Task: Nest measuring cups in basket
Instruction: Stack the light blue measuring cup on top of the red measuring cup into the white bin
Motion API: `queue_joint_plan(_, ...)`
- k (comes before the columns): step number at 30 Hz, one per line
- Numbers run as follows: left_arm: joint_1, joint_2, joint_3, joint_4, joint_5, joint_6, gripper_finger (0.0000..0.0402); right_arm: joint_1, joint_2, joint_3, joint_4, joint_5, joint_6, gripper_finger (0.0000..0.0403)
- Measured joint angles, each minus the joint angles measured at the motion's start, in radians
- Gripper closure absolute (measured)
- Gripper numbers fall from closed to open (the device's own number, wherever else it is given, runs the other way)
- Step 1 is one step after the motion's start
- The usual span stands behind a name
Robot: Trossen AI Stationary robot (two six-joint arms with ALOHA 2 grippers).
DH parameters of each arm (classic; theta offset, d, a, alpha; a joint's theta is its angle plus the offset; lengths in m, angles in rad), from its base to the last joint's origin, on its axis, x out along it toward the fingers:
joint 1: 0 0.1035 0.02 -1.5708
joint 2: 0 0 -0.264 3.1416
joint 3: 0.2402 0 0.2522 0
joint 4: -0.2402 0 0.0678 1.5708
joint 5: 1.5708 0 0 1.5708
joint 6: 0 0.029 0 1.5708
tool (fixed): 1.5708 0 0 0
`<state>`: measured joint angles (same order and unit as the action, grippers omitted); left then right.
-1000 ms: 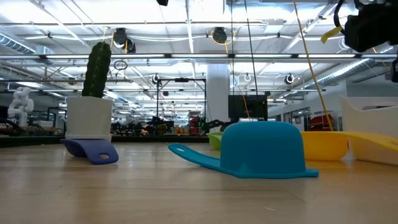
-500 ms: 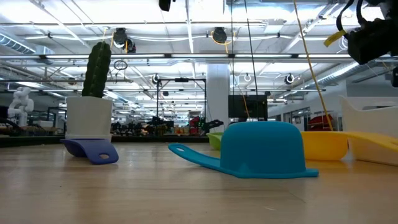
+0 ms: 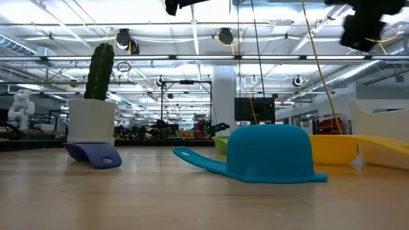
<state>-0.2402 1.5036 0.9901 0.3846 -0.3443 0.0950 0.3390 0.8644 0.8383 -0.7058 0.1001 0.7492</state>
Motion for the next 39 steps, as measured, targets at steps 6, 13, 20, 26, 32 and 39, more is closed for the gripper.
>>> queue_joint_plan(6, 0.005, 0.000, 0.000, -0.116, 0.031, 0.001, 0.0229, 0.026, 0.048, 0.000, 0.176, 0.231, -0.169, 0.0321)
queue_joint_plan(13, 0.005, 0.000, 0.000, -0.221, 0.032, -0.039, 0.0229, 0.051, 0.189, 0.000, 0.321, 0.334, -0.310, 0.0321)
queue_joint_plan(20, -0.066, 0.006, 0.000, -0.282, 0.017, 0.030, 0.0229, 0.092, 0.312, 0.000, 0.355, 0.336, -0.343, 0.0321)
queue_joint_plan(26, -0.204, 0.032, 0.001, -0.369, -0.087, 0.028, 0.0229, 0.128, 0.336, -0.001, 0.412, 0.344, -0.354, 0.0321)
queue_joint_plan(32, -0.303, 0.063, 0.002, -0.461, -0.117, -0.038, 0.0228, 0.147, 0.337, -0.001, 0.461, 0.343, -0.350, 0.0321)
queue_joint_plan(39, -0.360, 0.152, -0.001, -0.467, -0.118, -0.045, 0.0174, 0.158, 0.337, -0.001, 0.470, 0.344, -0.235, 0.0321)
